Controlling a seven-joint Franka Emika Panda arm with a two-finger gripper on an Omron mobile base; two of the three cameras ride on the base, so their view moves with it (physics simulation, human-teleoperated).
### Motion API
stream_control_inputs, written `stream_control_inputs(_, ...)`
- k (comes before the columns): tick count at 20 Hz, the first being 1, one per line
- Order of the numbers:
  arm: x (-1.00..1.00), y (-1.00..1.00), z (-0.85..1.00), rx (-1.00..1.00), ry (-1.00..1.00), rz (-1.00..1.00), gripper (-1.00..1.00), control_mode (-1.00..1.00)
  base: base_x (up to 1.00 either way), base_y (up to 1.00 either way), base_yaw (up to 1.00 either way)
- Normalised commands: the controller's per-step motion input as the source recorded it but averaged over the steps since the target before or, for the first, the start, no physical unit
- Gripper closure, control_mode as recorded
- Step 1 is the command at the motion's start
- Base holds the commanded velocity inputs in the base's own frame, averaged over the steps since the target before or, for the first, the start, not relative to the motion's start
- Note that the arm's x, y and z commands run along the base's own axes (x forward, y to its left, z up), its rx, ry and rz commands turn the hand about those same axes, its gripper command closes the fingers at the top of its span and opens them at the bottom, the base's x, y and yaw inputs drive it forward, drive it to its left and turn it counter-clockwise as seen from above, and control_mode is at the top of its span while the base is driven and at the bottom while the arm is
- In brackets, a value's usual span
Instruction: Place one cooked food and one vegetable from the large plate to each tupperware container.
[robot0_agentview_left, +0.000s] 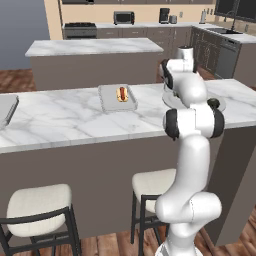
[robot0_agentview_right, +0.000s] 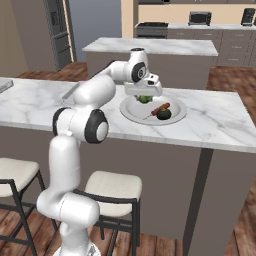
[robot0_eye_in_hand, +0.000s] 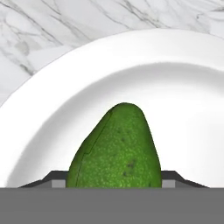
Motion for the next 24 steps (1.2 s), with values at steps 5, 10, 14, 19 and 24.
stream_control_inputs(5,-0.44,0.54,0.45,0.02,-0.16,0.04,1.00,-1.00,0.00,0.00,0.00)
stream_control_inputs(10,-0.24,0.87,0.57,0.11,-0.07,0.04,1.00,-1.00,0.00,0.00,0.00)
stream_control_inputs(14,-0.18,1.00,0.42,0.03,-0.09,0.03,1.00,-1.00,0.00,0.00,0.00)
stream_control_inputs(19,-0.13,1.00,0.36,0.00,-0.03,0.05,1.00,-1.00,0.00,0.00,0.00)
stream_control_inputs(24,-0.09,1.00,0.01,-0.02,0.00,0.11,1.00,-1.00,0.00,0.00,0.00)
